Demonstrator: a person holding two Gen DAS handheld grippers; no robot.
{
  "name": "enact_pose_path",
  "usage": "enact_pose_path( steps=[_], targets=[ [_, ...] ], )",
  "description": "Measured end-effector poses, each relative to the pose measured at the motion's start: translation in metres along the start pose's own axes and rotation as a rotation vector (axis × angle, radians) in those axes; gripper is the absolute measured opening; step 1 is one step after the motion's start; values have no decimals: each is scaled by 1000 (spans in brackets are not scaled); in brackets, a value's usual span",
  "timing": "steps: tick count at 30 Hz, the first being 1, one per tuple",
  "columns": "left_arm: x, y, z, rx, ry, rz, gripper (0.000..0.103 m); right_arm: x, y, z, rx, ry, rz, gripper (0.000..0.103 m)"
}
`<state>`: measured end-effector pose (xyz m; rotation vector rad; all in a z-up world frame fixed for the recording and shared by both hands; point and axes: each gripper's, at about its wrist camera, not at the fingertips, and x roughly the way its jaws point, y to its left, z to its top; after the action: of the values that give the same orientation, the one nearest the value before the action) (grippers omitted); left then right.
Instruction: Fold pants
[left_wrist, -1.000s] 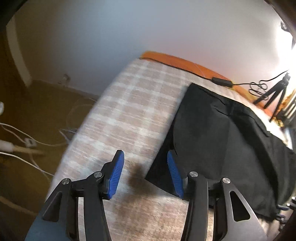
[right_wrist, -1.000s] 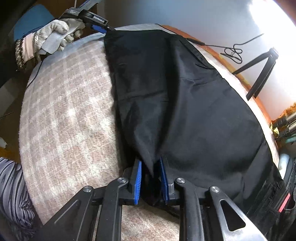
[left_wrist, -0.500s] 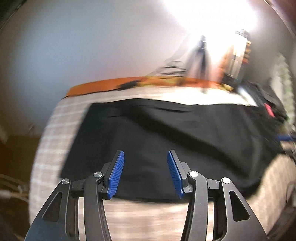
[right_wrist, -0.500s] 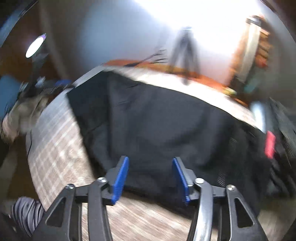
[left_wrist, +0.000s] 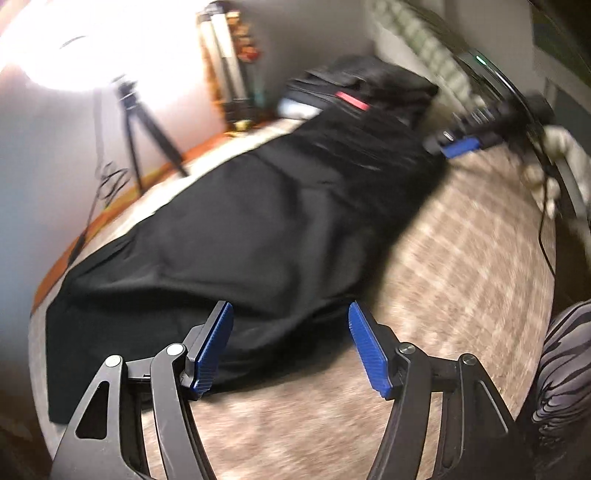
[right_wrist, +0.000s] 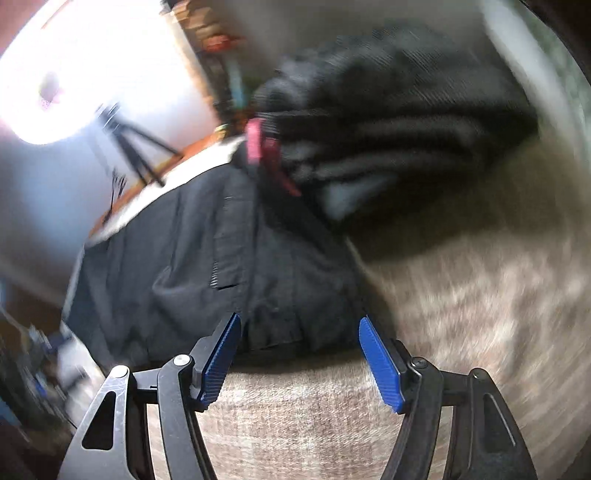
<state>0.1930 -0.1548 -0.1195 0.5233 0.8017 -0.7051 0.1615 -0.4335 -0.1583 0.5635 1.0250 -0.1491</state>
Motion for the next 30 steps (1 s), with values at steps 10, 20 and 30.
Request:
enact_pose_path(
  steps=[10, 20, 30],
  targets=[
    [44, -26, -1, 109, 64, 115, 65, 7, -24, -14, 277, -66, 76, 69],
    [51, -11, 1, 5, 25, 6, 17, 5, -32, -19, 336, -100, 133, 72],
    [35, -8, -3, 0, -14, -16, 11, 15, -17, -10, 352, -127, 149, 12]
  ],
)
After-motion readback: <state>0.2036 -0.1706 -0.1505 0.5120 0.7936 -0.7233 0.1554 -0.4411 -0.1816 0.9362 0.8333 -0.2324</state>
